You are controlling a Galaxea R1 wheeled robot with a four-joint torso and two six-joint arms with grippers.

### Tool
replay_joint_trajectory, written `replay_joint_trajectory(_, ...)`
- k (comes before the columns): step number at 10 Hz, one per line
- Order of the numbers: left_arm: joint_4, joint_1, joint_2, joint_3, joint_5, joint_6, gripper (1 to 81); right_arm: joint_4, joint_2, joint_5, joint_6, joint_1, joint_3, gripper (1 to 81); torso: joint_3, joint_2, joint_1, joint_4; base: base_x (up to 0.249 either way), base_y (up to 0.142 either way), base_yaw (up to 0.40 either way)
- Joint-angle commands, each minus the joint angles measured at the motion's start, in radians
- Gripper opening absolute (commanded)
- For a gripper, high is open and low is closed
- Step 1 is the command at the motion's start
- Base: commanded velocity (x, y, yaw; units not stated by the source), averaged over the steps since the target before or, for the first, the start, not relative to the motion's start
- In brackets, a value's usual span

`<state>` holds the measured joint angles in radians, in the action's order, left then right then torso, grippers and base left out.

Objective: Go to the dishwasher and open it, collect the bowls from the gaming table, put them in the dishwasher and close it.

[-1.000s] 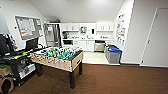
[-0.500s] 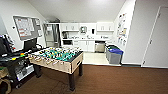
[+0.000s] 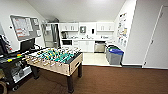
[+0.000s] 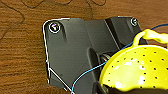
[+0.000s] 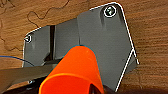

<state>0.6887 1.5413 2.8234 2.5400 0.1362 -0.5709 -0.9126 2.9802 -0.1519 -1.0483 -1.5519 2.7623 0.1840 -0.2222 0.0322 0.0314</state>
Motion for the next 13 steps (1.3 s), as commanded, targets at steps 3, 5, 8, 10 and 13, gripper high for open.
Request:
replay_joint_trajectory(3, 0.014, -0.049, -0.018, -0.003, -0.029, 0.009, 1.0, -0.005, -0.007, 0.035, -0.001, 0.049, 0.002, 1.0, 0.0, 0.0, 0.0, 0.0, 0.137, -0.073, 0.0)
replay_joint_trajectory(5, 0.012, -0.049, -0.016, -0.003, -0.029, 0.009, 1.0, -0.005, -0.007, 0.035, -0.001, 0.048, 0.003, 1.0, 0.0, 0.0, 0.0, 0.0, 0.142, -0.074, 0.0)
replay_joint_trajectory(8, 0.012, -0.048, -0.019, -0.003, -0.029, 0.009, 1.0, -0.005, -0.007, 0.035, 0.001, 0.049, 0.0, 1.0, 0.0, 0.0, 0.0, 0.0, 0.142, -0.074, 0.0)
replay_joint_trajectory(10, 0.012, -0.046, -0.021, -0.003, -0.029, 0.009, 1.0, -0.005, -0.004, 0.035, 0.001, 0.051, 0.002, 1.0, 0.0, 0.0, 0.0, 0.0, 0.142, -0.067, 0.0)
replay_joint_trajectory(13, 0.012, -0.046, -0.022, -0.003, -0.029, 0.009, 1.0, -0.005, -0.002, 0.035, 0.001, 0.048, 0.003, 1.0, 0.0, 0.0, 0.0, 0.0, 0.142, -0.042, 0.0)
